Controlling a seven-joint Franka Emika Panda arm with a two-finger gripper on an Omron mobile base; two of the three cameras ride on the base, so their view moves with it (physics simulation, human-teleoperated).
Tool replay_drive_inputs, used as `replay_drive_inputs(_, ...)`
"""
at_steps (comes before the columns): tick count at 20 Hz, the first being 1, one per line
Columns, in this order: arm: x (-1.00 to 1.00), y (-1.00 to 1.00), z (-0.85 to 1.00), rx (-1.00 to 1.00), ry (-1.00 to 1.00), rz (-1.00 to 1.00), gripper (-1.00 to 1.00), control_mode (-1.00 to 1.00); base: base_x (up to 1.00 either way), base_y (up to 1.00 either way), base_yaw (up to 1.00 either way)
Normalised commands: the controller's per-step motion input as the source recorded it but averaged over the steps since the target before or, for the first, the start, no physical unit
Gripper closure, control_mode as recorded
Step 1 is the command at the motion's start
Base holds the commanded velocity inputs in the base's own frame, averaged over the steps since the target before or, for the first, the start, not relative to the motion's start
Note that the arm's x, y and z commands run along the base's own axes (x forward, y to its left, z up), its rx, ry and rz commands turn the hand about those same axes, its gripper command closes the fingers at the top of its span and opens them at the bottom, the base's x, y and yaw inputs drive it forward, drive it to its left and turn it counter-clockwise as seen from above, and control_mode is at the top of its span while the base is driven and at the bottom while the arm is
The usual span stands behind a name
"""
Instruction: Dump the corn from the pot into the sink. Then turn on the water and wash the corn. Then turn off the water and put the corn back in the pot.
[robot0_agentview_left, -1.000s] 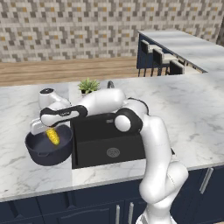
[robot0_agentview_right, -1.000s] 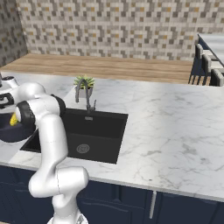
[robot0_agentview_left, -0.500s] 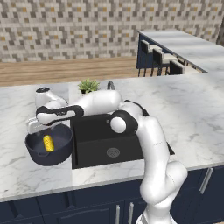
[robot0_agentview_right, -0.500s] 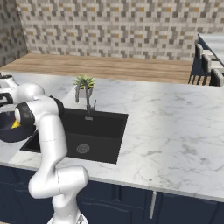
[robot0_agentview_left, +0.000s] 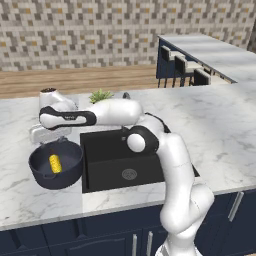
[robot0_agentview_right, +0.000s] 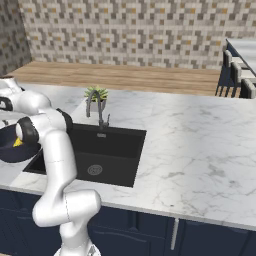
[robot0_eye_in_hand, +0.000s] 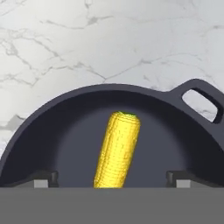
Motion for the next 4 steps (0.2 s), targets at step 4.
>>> replay_drive_inputs(4, -0.21, -0.28, 0.04, -0.05, -0.05, 0.0, -1.0, -1.0, 0.0, 0.0, 0.0)
